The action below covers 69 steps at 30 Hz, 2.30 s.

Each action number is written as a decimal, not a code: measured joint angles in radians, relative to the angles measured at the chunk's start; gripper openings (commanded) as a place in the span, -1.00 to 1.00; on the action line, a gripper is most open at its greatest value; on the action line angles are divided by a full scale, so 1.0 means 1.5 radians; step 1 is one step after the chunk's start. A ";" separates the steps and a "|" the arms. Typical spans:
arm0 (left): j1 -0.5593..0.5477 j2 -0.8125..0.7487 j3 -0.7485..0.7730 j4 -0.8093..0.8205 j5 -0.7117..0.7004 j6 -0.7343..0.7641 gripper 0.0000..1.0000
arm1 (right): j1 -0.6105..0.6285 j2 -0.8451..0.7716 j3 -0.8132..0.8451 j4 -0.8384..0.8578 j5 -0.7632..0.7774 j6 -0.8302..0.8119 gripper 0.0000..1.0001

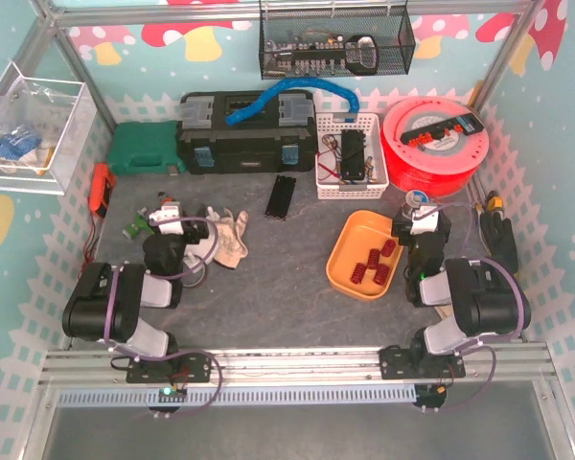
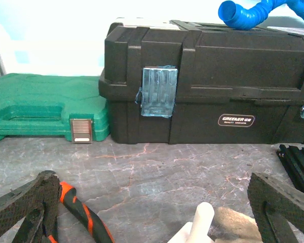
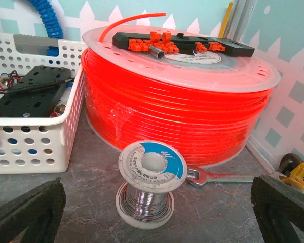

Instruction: Install the large spring

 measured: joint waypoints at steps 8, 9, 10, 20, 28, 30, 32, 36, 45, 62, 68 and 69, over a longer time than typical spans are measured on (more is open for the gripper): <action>0.000 0.000 0.000 0.000 0.000 0.000 0.98 | 0.000 0.000 0.000 0.000 0.000 0.000 0.97; 0.000 0.000 0.000 0.000 0.000 0.000 0.98 | 0.000 0.000 0.000 0.000 0.000 0.000 0.97; 0.000 0.000 0.000 0.000 0.000 0.000 0.98 | 0.000 0.000 0.000 0.000 0.000 0.000 0.97; 0.000 -0.002 0.000 -0.002 0.000 0.000 0.98 | 0.000 -0.014 0.002 -0.007 -0.005 -0.001 0.97; -0.001 -0.129 0.051 -0.154 0.002 -0.005 0.98 | 0.000 -0.154 0.095 -0.212 -0.036 0.017 0.97; -0.003 -0.172 0.089 -0.230 0.000 -0.021 0.98 | 0.000 -0.195 0.146 -0.289 -0.044 0.044 0.97; -0.004 -0.208 0.146 -0.324 -0.003 -0.046 0.98 | 0.000 -0.223 0.208 -0.380 -0.060 0.072 0.98; -0.004 -0.259 0.262 -0.494 -0.005 -0.114 0.98 | 0.000 -0.243 0.336 -0.569 -0.100 0.133 0.97; 0.002 -0.366 0.302 -0.716 0.005 -0.346 0.98 | -0.004 -0.293 0.409 -0.805 -0.239 0.261 0.97; -0.148 -0.330 0.243 -0.864 0.023 -0.396 0.17 | 0.279 -0.207 0.360 -0.843 -0.283 0.265 0.95; -0.204 -0.224 0.268 -0.910 -0.051 -0.366 0.02 | 0.383 -0.216 0.305 -0.793 -0.180 0.223 0.97; -0.206 -0.212 0.272 -0.915 -0.060 -0.364 0.01 | 0.396 -0.217 0.296 -0.783 -0.165 0.218 0.97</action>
